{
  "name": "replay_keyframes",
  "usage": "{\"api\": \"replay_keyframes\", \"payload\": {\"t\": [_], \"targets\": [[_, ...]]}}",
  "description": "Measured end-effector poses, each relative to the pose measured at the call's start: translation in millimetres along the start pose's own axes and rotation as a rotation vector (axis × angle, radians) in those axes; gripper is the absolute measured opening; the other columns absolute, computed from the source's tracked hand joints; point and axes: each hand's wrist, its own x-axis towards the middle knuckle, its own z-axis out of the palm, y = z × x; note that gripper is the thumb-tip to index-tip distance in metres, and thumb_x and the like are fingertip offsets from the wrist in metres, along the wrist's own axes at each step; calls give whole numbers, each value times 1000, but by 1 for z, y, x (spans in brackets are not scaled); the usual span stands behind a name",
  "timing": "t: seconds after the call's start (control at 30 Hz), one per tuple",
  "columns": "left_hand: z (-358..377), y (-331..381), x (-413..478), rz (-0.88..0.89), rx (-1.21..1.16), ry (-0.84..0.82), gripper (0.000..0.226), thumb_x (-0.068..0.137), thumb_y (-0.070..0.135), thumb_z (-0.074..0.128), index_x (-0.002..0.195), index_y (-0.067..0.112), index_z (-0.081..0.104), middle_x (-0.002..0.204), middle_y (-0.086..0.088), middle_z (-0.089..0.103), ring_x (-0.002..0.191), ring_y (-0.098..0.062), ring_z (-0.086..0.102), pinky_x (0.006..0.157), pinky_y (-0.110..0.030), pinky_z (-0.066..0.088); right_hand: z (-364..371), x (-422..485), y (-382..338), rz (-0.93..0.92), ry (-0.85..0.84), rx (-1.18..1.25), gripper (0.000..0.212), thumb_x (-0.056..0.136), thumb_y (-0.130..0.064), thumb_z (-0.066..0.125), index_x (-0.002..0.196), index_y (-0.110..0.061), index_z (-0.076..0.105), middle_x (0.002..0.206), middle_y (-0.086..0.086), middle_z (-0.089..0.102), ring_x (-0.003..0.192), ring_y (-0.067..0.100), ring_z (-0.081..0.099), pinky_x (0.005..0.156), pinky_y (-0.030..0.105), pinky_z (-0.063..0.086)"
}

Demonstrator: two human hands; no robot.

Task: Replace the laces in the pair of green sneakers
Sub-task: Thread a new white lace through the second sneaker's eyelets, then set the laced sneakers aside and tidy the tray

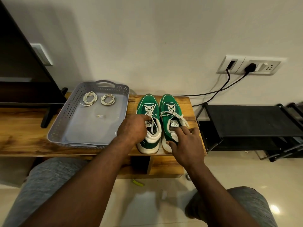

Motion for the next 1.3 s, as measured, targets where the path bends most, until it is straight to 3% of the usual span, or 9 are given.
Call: {"api": "replay_keyframes", "payload": {"t": [0.2, 0.33, 0.53, 0.63, 0.77, 0.93, 1.03, 1.2, 1.3], "targets": [[-5, -1, -13, 50, -26, -1, 57, 98, 6, 60, 144, 40, 58, 147, 3, 60, 125, -25, 61, 98, -43, 57, -8, -6, -1, -19, -58, 6, 59, 90, -51, 74, 143, -34, 53, 148, -8, 55, 129, 28, 44, 96, 40, 51], [-11, 3, -29, 43, 31, 57, 61, 94, 12, 66, 149, 34, 47, 149, 0, 53, 122, -29, 61, 92, -46, 58, -20, -14, -4, 42, -12, 99, 66, 91, -46, 75, 149, -32, 47, 162, -1, 37, 136, 28, 46, 100, 44, 55], [-24, 28, -69, 310, 142, 163, 17, 102, 33, 57, 117, 27, 62, 115, 5, 65, 97, -20, 62, 78, -37, 55, -30, -45, -5, -27, 139, 83, 32, 91, -40, 73, 116, -23, 62, 119, 0, 58, 103, 19, 54, 71, 32, 52], [-9, 32, -90, 421, 173, 68, 15, 102, 39, 53, 108, 28, 62, 103, 7, 66, 91, -19, 63, 70, -35, 52, -25, -61, 0, -62, 6, 73, 18, 94, -36, 67, 104, -23, 63, 102, -3, 63, 88, 20, 59, 64, 31, 44], [27, 30, -99, 461, 245, -207, 18, 98, 38, 57, 110, 31, 69, 109, 3, 71, 95, -24, 66, 77, -39, 57, -16, -64, 18, -35, -265, -10, 19, 93, -39, 57, 96, -22, 66, 94, 1, 69, 83, 28, 66, 66, 39, 56], [97, 10, -103, 238, 233, -446, 21, 95, 40, 65, 110, 29, 74, 107, -2, 72, 95, -24, 68, 82, -39, 60, 37, -80, 61, 125, -593, 47, 22, 91, -41, 67, 106, -26, 70, 110, 5, 74, 102, 30, 67, 79, 35, 55], [154, -16, -103, 115, 261, -547, 26, 94, 39, 68, 115, 26, 73, 114, -5, 71, 101, -28, 68, 87, -42, 60, 88, -85, 80, 139, -847, 35, 43, 92, -48, 73, 126, -22, 65, 126, 5, 70, 118, 29, 62, 96, 38, 53], [234, -58, -100, -33, 174, -678, 43, 97, 34, 67, 138, 25, 59, 143, -6, 56, 131, -30, 55, 105, -43, 51, 164, -103, 95, 239, -942, 138, 48, 95, -42, 73, 133, -15, 63, 134, 9, 66, 125, 29, 59, 100, 35, 48], [275, -81, -90, -142, 161, -777, 47, 98, 31, 64, 143, 22, 55, 146, -10, 49, 131, -34, 54, 107, -44, 49, 208, -118, 116, 320, -980, 122, 51, 96, -43, 71, 136, -11, 61, 136, 14, 63, 127, 32, 57, 100, 35, 46]]}}
